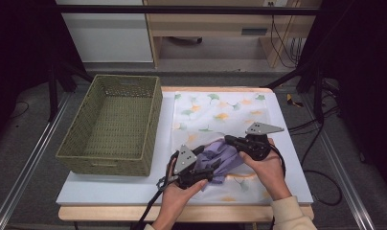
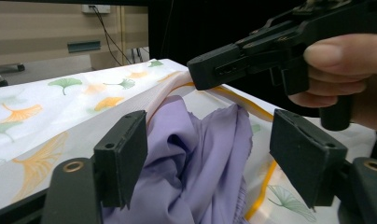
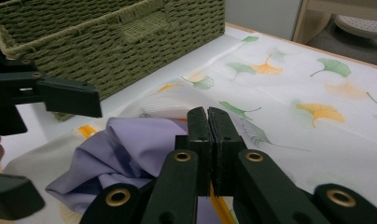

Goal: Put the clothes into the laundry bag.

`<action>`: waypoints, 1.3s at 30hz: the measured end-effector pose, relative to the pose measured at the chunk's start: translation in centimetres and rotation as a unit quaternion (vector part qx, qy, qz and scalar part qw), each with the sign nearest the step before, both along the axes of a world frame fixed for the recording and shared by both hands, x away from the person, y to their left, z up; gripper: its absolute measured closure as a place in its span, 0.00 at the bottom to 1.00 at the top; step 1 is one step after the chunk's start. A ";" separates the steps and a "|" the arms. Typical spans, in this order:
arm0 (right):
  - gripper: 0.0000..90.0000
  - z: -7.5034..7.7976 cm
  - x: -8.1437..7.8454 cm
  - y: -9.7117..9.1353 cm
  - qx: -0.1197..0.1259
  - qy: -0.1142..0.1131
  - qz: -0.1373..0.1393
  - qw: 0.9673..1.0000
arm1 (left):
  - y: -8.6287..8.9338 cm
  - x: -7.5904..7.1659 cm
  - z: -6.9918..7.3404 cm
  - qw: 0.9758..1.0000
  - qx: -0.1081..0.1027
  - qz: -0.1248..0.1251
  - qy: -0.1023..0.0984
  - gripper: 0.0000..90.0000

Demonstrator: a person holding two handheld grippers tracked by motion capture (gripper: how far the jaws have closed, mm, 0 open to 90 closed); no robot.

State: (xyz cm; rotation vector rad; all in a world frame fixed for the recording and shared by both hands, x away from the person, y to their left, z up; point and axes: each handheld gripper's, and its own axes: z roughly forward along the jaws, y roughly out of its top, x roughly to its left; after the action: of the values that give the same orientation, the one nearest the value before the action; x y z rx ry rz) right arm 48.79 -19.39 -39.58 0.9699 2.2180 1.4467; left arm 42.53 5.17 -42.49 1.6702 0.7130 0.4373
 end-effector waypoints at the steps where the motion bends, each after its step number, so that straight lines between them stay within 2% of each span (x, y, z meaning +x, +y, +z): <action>1: 0.99 0.0 0.0 0.1 0.001 0.001 0.000 1.000 | 0.3 -0.2 0.1 1.000 0.004 0.002 0.004 0.33; 3: 0.99 0.1 -0.1 0.2 0.000 -0.001 0.002 1.000 | 0.9 -0.6 0.1 1.000 -0.001 0.001 0.003 0.34; 7: 0.99 0.3 -0.3 0.4 0.005 -0.002 0.006 1.000 | 1.8 -0.6 0.5 0.999 -0.010 0.030 0.017 0.38; 11: 0.99 0.5 -0.6 0.6 0.009 0.000 0.008 1.000 | 2.3 -0.8 0.7 0.999 0.009 0.030 0.020 0.39; 14: 0.99 0.4 -0.7 0.7 0.009 0.001 0.011 1.000 | 3.1 -1.1 0.5 0.999 0.032 0.029 0.018 0.39; 17: 0.99 0.3 -0.7 0.8 0.018 0.007 0.014 1.000 | 4.0 -1.5 0.0 0.999 0.028 0.035 0.024 0.41; 23: 0.99 0.3 -0.9 1.3 0.022 0.011 0.021 0.999 | 5.2 -1.8 -0.6 0.998 0.037 0.037 0.039 0.45; 31: 0.99 0.7 -1.8 2.1 0.019 0.006 0.032 0.999 | 4.8 -2.3 -1.4 0.997 0.054 0.027 0.055 0.49; 39: 0.99 0.9 -2.8 1.9 0.045 0.011 0.040 0.998 | 4.4 -2.8 -1.2 0.997 0.052 0.017 0.057 0.52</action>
State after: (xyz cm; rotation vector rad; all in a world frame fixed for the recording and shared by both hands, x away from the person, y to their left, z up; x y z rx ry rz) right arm 45.94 -17.52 -38.64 0.9392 2.2485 1.5898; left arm 39.73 9.57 -43.66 1.7940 0.8156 0.4102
